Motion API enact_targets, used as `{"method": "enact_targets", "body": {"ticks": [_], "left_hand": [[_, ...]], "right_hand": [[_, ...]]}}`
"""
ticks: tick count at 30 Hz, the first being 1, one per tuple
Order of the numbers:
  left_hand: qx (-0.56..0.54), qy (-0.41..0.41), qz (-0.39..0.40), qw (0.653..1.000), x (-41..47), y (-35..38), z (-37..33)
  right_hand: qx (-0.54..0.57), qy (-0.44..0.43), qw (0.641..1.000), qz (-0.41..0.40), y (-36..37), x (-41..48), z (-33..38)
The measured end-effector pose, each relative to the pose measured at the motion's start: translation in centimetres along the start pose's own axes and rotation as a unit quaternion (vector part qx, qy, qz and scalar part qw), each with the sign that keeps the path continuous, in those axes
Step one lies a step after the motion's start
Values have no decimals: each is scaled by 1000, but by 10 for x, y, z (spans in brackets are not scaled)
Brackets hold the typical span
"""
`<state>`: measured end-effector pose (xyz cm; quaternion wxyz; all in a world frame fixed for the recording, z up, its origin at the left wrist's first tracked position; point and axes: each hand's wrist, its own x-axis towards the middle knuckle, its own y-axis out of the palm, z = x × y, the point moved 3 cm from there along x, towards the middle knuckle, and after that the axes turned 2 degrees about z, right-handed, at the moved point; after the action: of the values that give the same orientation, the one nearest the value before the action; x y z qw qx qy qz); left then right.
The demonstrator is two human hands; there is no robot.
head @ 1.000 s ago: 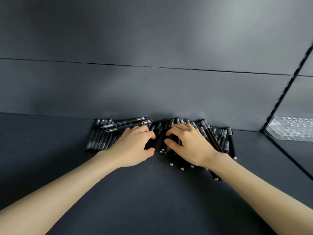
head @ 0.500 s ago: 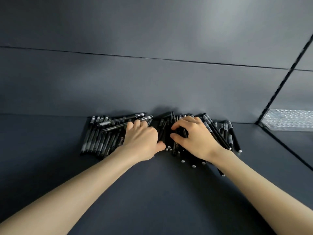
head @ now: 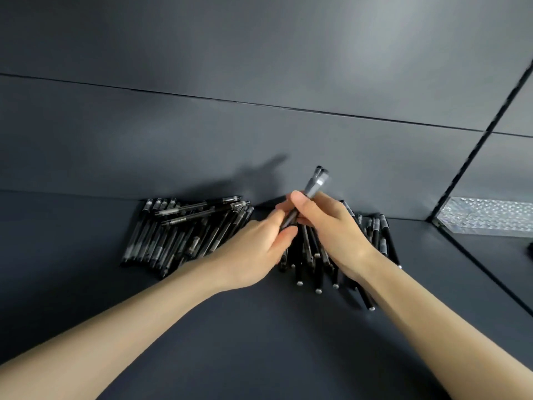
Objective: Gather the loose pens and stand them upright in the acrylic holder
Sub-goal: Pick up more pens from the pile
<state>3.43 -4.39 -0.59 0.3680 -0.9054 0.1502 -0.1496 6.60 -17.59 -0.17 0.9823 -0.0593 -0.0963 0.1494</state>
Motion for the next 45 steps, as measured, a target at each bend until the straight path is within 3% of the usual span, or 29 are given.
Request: {"method": "enact_targets", "body": {"ticks": [3,8,13,18,30,37,45], "left_hand": [[-1,33,7,999,3,6,4],[39,27,-94,994,6,-1,24],[167,44,-4,985,8,7,24],[170,4,-90,981,5,-1,33],[163,-67,-144,974,2,-19,32],[291,-110,-70,948,6,-6,29],[300,-149,-38,941,12,-6,18]], "right_hand": [[125,7,991,-36,-3,1,2],[243,0,963,-112,-23,2,10],[245,17,961,-125,-26,2,6],[209,41,974,-76,-16,3,-1],[218,48,974,-37,-8,-1,-2],[197,53,979,-30,-5,-3,-5],[196,66,978,-29,-3,-4,-5]]}}
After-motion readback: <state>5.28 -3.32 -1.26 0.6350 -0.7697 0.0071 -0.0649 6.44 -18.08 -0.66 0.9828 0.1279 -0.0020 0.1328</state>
